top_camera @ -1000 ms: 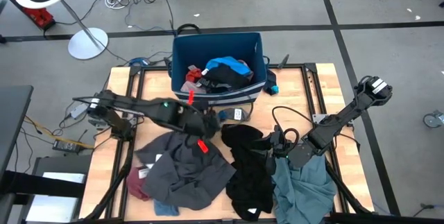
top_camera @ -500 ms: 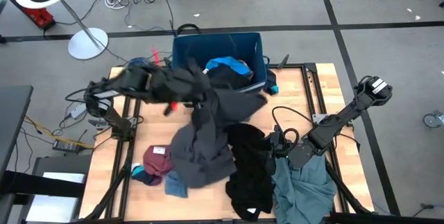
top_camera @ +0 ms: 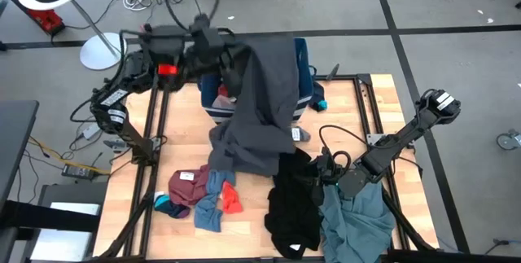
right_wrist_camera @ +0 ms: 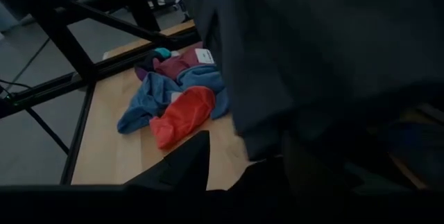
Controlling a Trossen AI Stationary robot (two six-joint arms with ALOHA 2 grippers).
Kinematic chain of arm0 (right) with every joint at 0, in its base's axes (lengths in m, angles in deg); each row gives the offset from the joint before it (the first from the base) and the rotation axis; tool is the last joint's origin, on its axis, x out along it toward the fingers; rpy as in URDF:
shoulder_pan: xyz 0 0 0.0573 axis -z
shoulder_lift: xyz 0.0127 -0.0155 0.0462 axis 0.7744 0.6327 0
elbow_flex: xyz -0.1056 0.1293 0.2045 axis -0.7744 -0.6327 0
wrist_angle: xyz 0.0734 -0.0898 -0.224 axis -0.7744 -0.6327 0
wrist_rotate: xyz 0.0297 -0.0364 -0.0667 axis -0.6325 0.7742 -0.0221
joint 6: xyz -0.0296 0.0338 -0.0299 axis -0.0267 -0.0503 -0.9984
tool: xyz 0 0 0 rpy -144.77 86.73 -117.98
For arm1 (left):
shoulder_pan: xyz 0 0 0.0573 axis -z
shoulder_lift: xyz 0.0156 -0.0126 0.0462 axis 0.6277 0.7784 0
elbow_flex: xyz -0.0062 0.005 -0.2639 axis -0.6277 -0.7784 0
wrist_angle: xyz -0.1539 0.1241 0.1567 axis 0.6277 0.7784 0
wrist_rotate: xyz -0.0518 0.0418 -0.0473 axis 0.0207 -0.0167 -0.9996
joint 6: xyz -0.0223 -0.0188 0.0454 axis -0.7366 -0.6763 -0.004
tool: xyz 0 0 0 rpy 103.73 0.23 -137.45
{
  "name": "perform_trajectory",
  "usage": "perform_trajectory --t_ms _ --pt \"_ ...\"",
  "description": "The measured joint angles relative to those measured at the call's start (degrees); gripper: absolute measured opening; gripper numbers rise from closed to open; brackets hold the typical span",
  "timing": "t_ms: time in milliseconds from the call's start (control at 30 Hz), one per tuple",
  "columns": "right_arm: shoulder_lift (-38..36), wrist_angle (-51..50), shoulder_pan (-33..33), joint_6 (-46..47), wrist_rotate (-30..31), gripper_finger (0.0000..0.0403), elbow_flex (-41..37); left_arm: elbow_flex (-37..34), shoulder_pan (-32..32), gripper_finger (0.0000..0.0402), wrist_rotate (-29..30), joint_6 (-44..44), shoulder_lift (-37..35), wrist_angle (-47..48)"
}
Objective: Sort clothes
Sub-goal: Put the gray pants into the laundry organizer
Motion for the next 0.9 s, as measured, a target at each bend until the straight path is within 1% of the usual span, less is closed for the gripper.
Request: perform_trajectory --t_ms 100,267,400,467,567,700,833,900 --pt "0.0 0.0 0.0 0.0 0.0 0.018 0.0 -0.1 -3.0 0.0 0.1 2.6 0.0 -8.3" --pt "0.0 -0.5 0.0 0.0 0.0 0.0179 0.0 -0.1 -7.9 0.0 0.1 6.4 0.0 -27.0" --pt "0.0 -0.8 0.1 0.0 0.0 0.0178 0.0 -0.1 -11.9 0.0 0.2 7.3 0.2 -40.2" --pt "0.0 -1.3 0.1 0.0 0.0 0.0178 0.0 0.0 -13.9 0.0 0.1 7.3 0.3 -44.8" --pt "0.0 -1.9 0.3 -0.2 0.2 0.0177 0.0 0.0 -16.3 0.0 0.2 7.3 1.3 -49.8" --pt "0.1 -1.9 0.7 -0.5 0.2 0.0176 0.0 0.0 -19.1 0.0 -0.4 7.3 3.6 -53.9" --pt "0.2 -2.0 0.8 -0.5 0.2 0.0176 0.0 0.0 -20.9 0.0 -6.3 4.2 6.1 -55.2" --pt "0.2 -2.2 0.8 -0.9 0.2 0.0175 0.0 0.0 -21.3 0.0 -9.3 1.9 7.4 -53.5"
